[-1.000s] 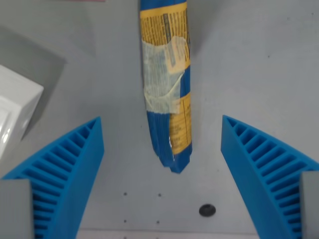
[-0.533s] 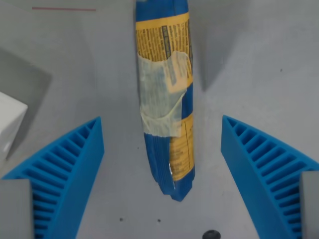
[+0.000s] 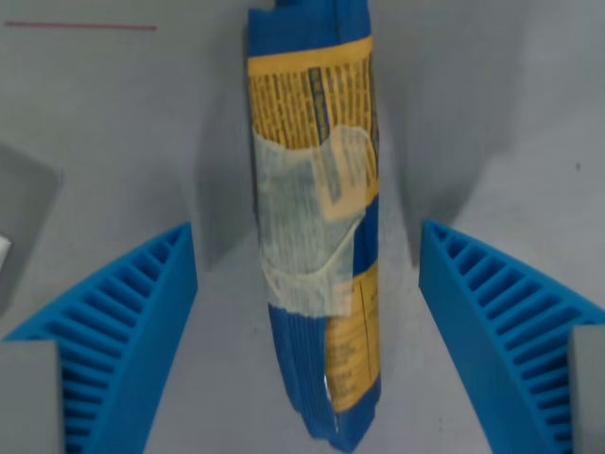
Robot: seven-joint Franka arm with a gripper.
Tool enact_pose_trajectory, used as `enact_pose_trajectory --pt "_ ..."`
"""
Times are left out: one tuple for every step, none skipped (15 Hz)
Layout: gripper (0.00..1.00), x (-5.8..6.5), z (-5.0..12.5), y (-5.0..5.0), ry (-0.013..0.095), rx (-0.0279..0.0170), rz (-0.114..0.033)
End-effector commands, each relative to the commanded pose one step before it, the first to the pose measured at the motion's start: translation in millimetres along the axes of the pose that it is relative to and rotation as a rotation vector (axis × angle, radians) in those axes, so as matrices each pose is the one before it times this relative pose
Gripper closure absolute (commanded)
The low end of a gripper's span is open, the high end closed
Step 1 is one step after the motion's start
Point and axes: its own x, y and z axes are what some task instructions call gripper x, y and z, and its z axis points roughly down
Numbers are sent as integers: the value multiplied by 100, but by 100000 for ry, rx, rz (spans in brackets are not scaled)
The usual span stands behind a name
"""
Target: Pick up the blue bag
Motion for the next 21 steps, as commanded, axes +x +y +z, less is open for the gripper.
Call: enact_pose_trajectory --pt "100 151 19 66 5854 2942 -1170" --pt "100 0 0 0 0 0 0" --pt "100 0 0 0 0 0 0" --pt "100 0 0 0 0 0 0" --pt "100 0 0 0 0 0 0" --pt "100 0 0 0 0 0 0" --pt "100 0 0 0 0 0 0" --pt "100 0 0 0 0 0 0" --pt "100 0 0 0 0 0 0" --pt "100 0 0 0 0 0 0" --pt "100 0 0 0 0 0 0" --pt "100 0 0 0 0 0 0" --pt "100 0 0 0 0 0 0" --pt "100 0 0 0 0 0 0" --pt "100 0 0 0 0 0 0" --pt "100 -53 -500 -4 -80 10 -51" --pt "100 -37 -500 -7 -79 15 -55" --pt "100 -89 -500 59 -220 13 4" --pt "100 -147 -500 18 -362 24 -7" --pt "100 -210 -500 -23 -539 50 -32" --pt "100 -218 -500 2 -521 27 3"
